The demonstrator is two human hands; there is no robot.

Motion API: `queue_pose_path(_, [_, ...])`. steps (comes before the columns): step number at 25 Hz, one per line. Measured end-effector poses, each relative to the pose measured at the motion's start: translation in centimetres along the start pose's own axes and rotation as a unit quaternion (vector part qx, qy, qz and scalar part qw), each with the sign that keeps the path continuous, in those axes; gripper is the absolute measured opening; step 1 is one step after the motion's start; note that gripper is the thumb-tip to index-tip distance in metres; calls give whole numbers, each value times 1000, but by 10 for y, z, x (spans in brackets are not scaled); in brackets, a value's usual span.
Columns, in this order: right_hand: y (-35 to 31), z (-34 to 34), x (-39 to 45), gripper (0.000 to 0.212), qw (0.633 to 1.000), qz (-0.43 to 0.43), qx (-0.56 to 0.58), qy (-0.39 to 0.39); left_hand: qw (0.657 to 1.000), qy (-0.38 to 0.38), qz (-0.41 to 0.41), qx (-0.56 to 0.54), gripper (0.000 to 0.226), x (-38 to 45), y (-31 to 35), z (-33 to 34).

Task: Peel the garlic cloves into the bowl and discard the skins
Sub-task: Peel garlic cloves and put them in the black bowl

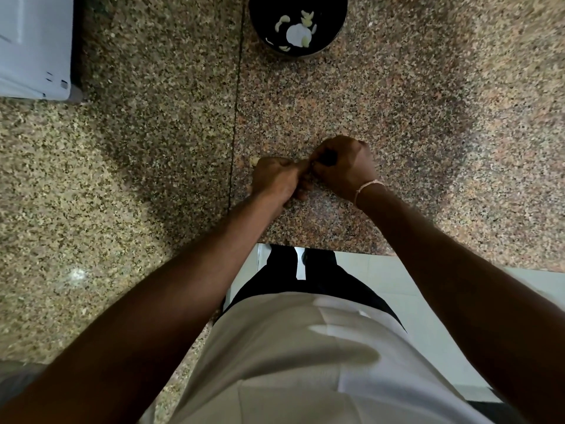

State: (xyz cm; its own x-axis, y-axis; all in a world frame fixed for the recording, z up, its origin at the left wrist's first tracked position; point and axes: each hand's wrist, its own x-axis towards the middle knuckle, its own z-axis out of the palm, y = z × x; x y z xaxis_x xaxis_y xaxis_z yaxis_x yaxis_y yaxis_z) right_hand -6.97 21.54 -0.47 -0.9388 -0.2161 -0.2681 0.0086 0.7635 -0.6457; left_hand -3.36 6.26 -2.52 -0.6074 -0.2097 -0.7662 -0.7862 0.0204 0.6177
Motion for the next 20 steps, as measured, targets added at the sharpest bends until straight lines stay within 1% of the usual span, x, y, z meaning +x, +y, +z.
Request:
queue_pose_path(4, [-5,-1,5,7,999,20,-25,-19,1000,-7,1,0,34,-2,0,0])
queue_pose_path(10, [-15,-2,6,6,997,31,-59,-36,1000,-16,3,0,32,-3,2,-2])
queue_pose_path(12, [-17,-4,3,5,996,12,-77,-41,1000,-18,9,-7,32,-6,3,-1])
queue_pose_path(14, [-15,-7,-3,5,994,-34,-97,-36,1000,-20,16,-15,32,-11,4,-1])
queue_pose_path(17, [-9,-2,-19,8,987,-104,-125,11,999,-4,33,21,31,-16,4,0])
queue_pose_path(20, [-9,7,-30,8,981,-128,-137,41,998,20,44,50,28,-21,6,2])
